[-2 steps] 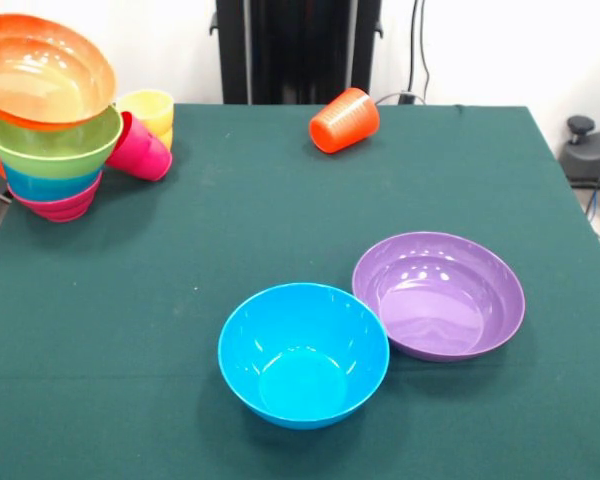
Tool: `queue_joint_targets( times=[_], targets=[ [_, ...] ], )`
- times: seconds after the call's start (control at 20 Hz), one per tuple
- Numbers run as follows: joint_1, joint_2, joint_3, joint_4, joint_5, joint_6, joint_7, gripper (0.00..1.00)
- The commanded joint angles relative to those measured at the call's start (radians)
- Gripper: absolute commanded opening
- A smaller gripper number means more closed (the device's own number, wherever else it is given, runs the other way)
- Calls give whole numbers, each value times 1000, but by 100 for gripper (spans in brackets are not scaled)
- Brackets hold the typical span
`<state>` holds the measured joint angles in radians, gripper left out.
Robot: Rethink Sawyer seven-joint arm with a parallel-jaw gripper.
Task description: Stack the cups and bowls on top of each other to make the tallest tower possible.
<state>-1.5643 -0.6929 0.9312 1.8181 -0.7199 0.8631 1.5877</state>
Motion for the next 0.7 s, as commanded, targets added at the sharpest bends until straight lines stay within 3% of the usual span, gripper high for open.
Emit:
queue_joint_targets(
  times=[0.05, 0.25, 0.7],
  targets=[
    [100, 16, -78, -49, -32, -59, 3, 100],
    [86, 16, -60, -37, -3, -17, -65, 100],
    [79, 8, -58, -25, 0, -22, -75, 100]
  ],
)
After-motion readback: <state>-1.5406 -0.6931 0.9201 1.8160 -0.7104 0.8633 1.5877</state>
